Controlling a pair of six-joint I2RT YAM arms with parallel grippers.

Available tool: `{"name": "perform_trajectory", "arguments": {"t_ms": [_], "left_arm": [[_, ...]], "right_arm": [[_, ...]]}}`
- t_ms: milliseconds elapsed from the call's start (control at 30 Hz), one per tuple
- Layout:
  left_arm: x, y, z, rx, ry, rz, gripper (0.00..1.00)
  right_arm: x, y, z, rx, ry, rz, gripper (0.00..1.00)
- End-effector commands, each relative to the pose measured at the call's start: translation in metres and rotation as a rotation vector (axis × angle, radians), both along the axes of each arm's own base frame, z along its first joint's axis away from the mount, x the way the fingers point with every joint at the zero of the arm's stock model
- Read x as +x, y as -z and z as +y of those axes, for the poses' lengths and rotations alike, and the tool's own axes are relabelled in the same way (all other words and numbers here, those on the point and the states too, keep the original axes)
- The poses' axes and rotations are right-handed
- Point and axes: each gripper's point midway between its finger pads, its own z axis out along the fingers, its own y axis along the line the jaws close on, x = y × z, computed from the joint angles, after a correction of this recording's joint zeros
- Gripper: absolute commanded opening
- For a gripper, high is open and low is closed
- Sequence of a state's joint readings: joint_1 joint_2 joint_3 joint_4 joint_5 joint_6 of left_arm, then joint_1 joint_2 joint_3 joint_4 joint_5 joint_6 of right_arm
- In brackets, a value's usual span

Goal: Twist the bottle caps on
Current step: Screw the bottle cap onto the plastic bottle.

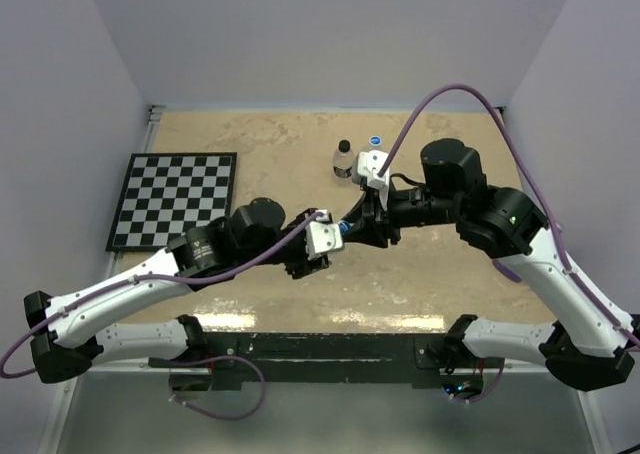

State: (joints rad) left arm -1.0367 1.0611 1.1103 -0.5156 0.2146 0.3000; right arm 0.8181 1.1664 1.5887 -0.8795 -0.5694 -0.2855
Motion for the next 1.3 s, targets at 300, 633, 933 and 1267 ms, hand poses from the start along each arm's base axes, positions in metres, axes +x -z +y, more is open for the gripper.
{"name": "perform_trajectory", "arguments": {"t_ms": [300,633,933,1267], "left_arm": [[0.036,-0.068,-0.022,-0.223,-0.577,-0.383,0.00],[0.040,-0.042,-0.022,-0.283,-0.466,-0.171,0.00],[0.037,-0.030,-0.026,-0.399,-0.393,-0.026,0.00],[0.035,-0.027,-0.033,-0.393,-0.363,-0.016,0.00]], "right_arm": [[0.051,0.060,0.005,0.126,0.584,0.422,0.00],[0.048,0.019,0.001,0.248,0.532,0.318,0.41],[0.052,-0.008,0.003,0.385,0.530,0.282,0.61],[0.055,-0.008,0.002,0.416,0.524,0.238,0.38]]}}
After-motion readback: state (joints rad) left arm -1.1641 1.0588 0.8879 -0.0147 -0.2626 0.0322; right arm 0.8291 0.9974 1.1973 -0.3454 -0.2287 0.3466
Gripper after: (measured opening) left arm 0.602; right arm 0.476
